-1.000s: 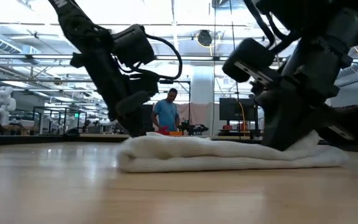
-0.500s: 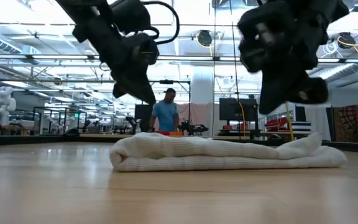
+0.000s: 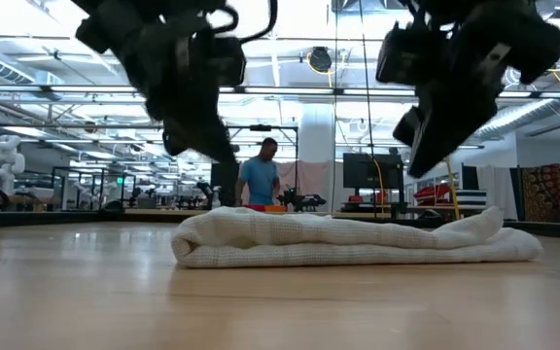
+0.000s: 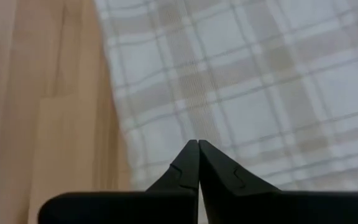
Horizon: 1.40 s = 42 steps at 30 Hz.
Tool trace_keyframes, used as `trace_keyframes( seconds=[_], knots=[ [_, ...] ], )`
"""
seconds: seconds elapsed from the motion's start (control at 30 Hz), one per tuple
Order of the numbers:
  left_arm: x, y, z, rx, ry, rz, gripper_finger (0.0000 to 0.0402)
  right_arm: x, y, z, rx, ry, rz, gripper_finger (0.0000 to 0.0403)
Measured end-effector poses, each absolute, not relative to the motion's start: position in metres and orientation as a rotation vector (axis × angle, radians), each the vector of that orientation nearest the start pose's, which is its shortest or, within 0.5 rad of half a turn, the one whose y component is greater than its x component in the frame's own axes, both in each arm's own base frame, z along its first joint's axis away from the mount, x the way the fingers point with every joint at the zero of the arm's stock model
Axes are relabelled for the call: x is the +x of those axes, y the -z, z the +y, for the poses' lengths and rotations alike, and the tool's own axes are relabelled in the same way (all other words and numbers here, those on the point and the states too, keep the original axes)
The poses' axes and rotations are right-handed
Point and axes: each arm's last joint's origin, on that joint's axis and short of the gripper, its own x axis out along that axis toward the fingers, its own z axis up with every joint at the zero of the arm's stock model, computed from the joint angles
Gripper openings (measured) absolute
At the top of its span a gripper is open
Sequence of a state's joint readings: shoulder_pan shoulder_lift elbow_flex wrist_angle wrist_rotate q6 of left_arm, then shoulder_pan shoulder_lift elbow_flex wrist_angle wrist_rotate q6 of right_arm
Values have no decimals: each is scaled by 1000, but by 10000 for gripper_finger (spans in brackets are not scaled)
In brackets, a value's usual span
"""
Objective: Roll towel
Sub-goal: Roll the white towel
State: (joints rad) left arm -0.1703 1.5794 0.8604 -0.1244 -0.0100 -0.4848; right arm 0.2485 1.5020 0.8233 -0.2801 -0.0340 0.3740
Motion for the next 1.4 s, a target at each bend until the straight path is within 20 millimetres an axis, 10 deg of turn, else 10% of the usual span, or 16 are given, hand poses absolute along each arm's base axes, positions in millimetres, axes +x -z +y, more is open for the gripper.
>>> trace_keyframes(
  seconds=[0.33, 0.73, 1.1, 1.4],
  knots=[
    [317, -126, -52, -256, -130, 996, 18, 281, -135, 79, 481, 76, 1073, 0],
    [310, -142, -40, -119, -165, 981, 18, 294, -136, 101, 594, 38, 981, 0],
    [295, -187, -67, 81, 33, 850, 18, 295, -150, 100, 74, -91, 846, 15],
    [275, -182, -131, 263, 75, 725, 18, 281, -154, 133, -312, -145, 764, 140]
  ],
)
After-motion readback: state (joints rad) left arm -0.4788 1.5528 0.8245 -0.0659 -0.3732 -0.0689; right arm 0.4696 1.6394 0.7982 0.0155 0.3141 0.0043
